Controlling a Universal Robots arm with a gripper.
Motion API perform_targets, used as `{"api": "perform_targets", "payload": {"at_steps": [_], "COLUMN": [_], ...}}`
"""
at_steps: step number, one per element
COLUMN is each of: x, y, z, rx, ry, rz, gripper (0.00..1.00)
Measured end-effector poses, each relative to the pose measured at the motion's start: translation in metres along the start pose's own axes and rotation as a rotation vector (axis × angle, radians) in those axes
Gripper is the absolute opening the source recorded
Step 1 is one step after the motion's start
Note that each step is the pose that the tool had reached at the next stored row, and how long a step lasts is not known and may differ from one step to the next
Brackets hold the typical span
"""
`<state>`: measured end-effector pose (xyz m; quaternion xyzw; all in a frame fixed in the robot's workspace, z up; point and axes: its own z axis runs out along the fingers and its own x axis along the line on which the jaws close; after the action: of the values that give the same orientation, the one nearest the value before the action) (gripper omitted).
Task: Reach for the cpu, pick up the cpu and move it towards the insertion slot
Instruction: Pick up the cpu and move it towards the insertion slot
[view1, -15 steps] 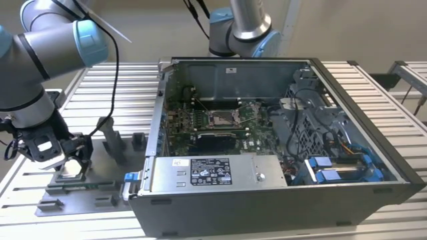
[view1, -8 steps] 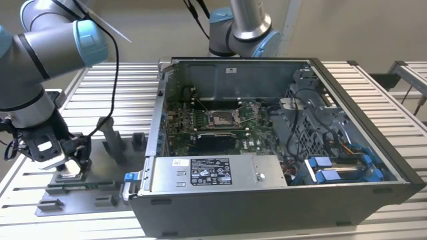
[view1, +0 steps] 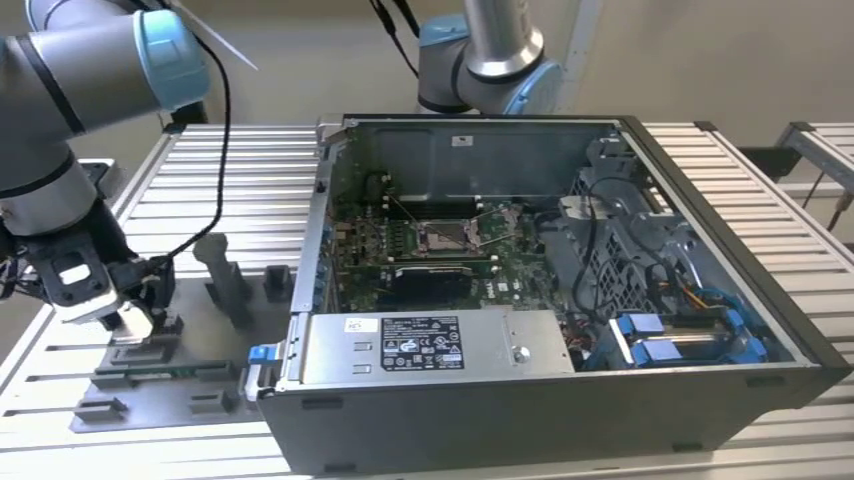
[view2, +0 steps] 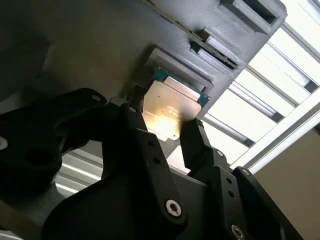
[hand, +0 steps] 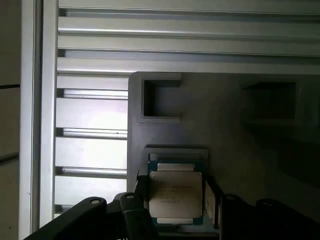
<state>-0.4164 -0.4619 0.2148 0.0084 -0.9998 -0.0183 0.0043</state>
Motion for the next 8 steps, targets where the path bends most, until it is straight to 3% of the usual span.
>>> {"api": "perform_targets", "payload": {"at_steps": [8], "x": [0.0003], "y": [0.0012], "z": [-0.0341], "rx": [0.0007], "ry": [0.0], "rz": [0.002], "gripper": [0.0]}}
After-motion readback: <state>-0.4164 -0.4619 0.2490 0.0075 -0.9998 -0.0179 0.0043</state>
